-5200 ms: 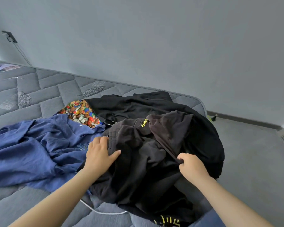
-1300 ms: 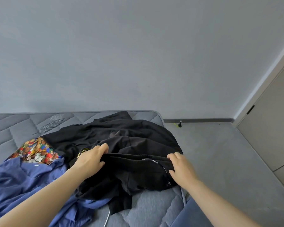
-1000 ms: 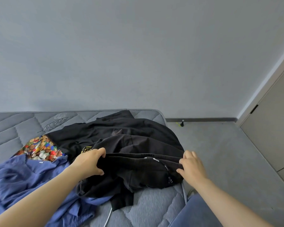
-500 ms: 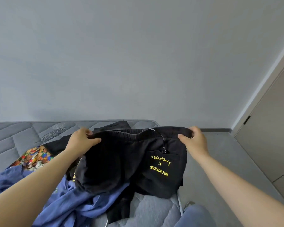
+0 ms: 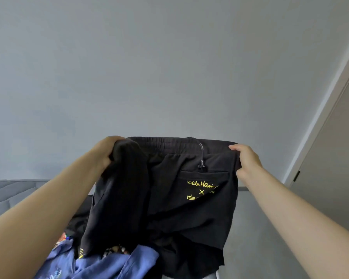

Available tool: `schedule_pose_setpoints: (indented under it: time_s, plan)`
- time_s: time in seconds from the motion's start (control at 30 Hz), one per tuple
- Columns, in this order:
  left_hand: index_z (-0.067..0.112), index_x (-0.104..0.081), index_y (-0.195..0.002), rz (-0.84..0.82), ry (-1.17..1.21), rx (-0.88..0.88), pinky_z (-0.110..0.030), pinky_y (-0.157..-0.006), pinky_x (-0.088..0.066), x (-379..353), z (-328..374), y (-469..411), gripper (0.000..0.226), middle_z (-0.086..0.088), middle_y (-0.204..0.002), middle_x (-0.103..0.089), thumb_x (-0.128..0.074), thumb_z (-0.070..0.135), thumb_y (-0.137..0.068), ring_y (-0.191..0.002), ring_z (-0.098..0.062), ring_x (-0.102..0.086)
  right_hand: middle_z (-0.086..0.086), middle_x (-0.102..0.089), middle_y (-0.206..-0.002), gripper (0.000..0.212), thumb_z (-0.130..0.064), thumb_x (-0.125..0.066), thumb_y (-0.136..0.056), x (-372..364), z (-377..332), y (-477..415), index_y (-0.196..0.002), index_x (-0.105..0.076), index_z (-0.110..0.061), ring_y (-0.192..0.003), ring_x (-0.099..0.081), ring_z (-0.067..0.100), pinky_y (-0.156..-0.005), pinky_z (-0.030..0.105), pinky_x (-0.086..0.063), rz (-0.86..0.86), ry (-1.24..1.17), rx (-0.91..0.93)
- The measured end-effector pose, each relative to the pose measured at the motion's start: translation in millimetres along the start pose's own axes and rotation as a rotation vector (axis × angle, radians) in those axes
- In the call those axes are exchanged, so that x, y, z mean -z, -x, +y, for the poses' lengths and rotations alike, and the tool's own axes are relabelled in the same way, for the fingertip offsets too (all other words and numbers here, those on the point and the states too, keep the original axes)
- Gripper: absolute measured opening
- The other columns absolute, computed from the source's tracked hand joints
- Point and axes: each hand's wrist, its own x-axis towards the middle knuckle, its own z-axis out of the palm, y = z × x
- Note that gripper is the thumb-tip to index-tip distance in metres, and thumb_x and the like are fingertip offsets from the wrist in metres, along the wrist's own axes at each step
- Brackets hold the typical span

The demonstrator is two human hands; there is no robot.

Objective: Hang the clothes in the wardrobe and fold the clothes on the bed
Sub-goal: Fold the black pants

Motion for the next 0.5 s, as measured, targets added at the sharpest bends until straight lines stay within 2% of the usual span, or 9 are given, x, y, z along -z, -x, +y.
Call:
schedule_pose_setpoints:
  time_s: [0.03, 0.1, 0.17, 0.23, 0.37, 0.43, 0.5]
  plan:
    - [0.009, -0.058, -0.076, -0.016, 0.05, 0.01, -0.021, -0.044, -0.047, -7, 1, 4, 0.017, -0.001, -0.05, -0.06, -0.055, 0.015, -0.092, -0.042, -0.011, -0.057, 0.011, -0.068, -0.105, 0.014, -0.009, -0.064, -0.081, -5, 1, 4, -0.095, -0.066, -0.009, -0.09, -0.065, 0.024, -0.074, 0.032, -0.054, -0.03, -0.012, 0.01]
    - [0.009, -0.06, -0.094, -0.062, 0.156, 0.022, -0.026, -0.054, -0.051, -19, 2, 13, 0.011, -0.003, -0.068, -0.063, -0.057, 0.02, -0.093, -0.058, -0.013, -0.059, 0.01, -0.066, -0.105, 0.015, -0.005, -0.06, -0.087, -14, 1, 13, -0.1, -0.066, -0.011, -0.085, -0.063, 0.019, -0.071, 0.028, -0.052, -0.114, -0.08, 0.065]
    - [0.007, -0.062, -0.11, -0.126, 0.207, 0.011, -0.029, -0.069, -0.054, -26, 6, 24, 0.025, -0.007, -0.092, -0.066, -0.063, 0.022, -0.09, -0.077, -0.017, -0.062, 0.008, -0.061, -0.102, 0.024, -0.001, -0.054, -0.091, -20, -3, 23, -0.109, -0.064, -0.014, -0.078, -0.059, 0.014, -0.068, 0.024, -0.051, -0.227, -0.134, 0.151]
    - [-0.001, -0.061, -0.118, -0.224, 0.18, -0.042, -0.03, -0.079, -0.056, -34, 14, 41, 0.035, -0.014, -0.106, -0.065, -0.066, 0.015, -0.088, -0.086, -0.022, -0.064, 0.007, -0.059, -0.093, 0.031, -0.001, -0.05, -0.094, -26, -10, 36, -0.117, -0.065, -0.016, -0.075, -0.057, 0.013, -0.065, 0.022, -0.052, -0.372, -0.13, 0.223]
    - [-0.009, -0.062, -0.113, -0.282, 0.181, -0.244, -0.031, -0.08, -0.057, -54, 28, 73, 0.029, -0.022, -0.106, -0.067, -0.064, -0.003, -0.084, -0.087, -0.028, -0.067, 0.004, -0.062, -0.08, 0.026, -0.004, -0.051, -0.095, -41, -23, 68, -0.096, -0.075, -0.015, -0.075, -0.06, 0.014, -0.065, 0.022, -0.054, -0.676, 0.009, 0.4]
    - [-0.007, -0.063, -0.114, -0.313, 0.195, -0.315, -0.032, -0.083, -0.057, -61, 32, 84, 0.028, -0.022, -0.11, -0.068, -0.061, -0.005, -0.086, -0.092, -0.03, -0.068, 0.002, -0.069, -0.087, 0.019, -0.007, -0.063, -0.09, -48, -32, 81, -0.104, -0.073, -0.015, -0.086, -0.067, 0.015, -0.076, 0.024, -0.056, -0.865, 0.1, 0.468]
    - [-0.001, -0.065, -0.113, -0.348, 0.135, -0.386, -0.035, -0.085, -0.055, -65, 32, 92, 0.026, -0.019, -0.109, -0.07, -0.06, -0.003, -0.088, -0.096, -0.031, -0.068, 0.0, -0.073, -0.103, 0.039, -0.005, -0.073, -0.081, -52, -37, 87, -0.117, -0.068, -0.019, -0.1, -0.069, 0.016, -0.088, 0.027, -0.055, -0.967, 0.301, 0.551]
